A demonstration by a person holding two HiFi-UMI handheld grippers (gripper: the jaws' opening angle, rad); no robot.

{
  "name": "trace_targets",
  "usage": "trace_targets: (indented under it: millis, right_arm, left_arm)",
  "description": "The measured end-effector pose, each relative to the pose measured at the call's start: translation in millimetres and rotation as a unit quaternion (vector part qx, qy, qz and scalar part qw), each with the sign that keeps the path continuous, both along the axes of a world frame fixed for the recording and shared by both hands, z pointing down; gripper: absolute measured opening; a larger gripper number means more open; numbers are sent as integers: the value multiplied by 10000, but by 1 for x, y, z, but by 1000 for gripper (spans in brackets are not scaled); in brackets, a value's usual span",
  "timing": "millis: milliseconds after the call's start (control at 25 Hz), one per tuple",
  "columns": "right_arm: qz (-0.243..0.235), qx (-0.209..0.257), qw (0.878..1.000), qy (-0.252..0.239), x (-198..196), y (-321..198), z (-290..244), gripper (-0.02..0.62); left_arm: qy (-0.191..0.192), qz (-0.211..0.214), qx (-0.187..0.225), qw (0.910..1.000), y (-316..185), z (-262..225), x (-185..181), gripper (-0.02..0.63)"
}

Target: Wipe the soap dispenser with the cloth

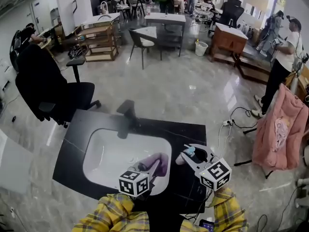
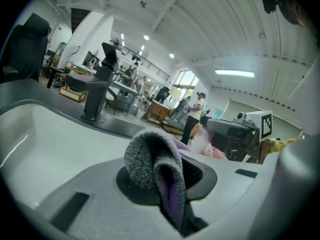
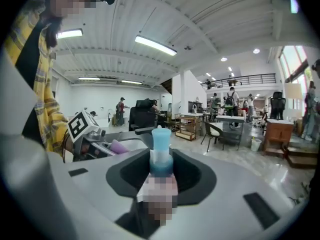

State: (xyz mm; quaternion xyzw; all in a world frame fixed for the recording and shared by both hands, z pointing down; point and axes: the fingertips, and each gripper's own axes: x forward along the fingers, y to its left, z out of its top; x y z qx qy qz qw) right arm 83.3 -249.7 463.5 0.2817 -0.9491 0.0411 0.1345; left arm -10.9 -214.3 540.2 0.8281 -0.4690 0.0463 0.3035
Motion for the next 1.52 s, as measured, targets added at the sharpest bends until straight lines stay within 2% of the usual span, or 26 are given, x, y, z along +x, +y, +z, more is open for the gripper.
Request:
trace_targets:
  millis: [200,400,840,1200,1400,1520]
  right_arm:
    - [829,63,9965,-42,6,-8,-1,121]
    - [1562,95,9877,-29,10,-14,0,121]
    - [2579,121,9660,-104,15,-16,0,121]
    - [2745,108,9615,-93,18,-15,-1,123]
    - [2517,107,9677,-58,15,-14,-4,123]
    - [2316,212,9723,-235,17,-10,-13,171]
  left_arm:
    - [24,104,16,9999,-3,-3,7,58]
    - [46,174,63,9998,-4,-6,9,58]
    - [136,260,230,9993,-2,-20,15,58]
    - [199,366,507,9978,0,-43,23,58]
    - [245,424,617,9969,0,-52,27,58]
    - [237,492,686,9961,1,-55,32,58]
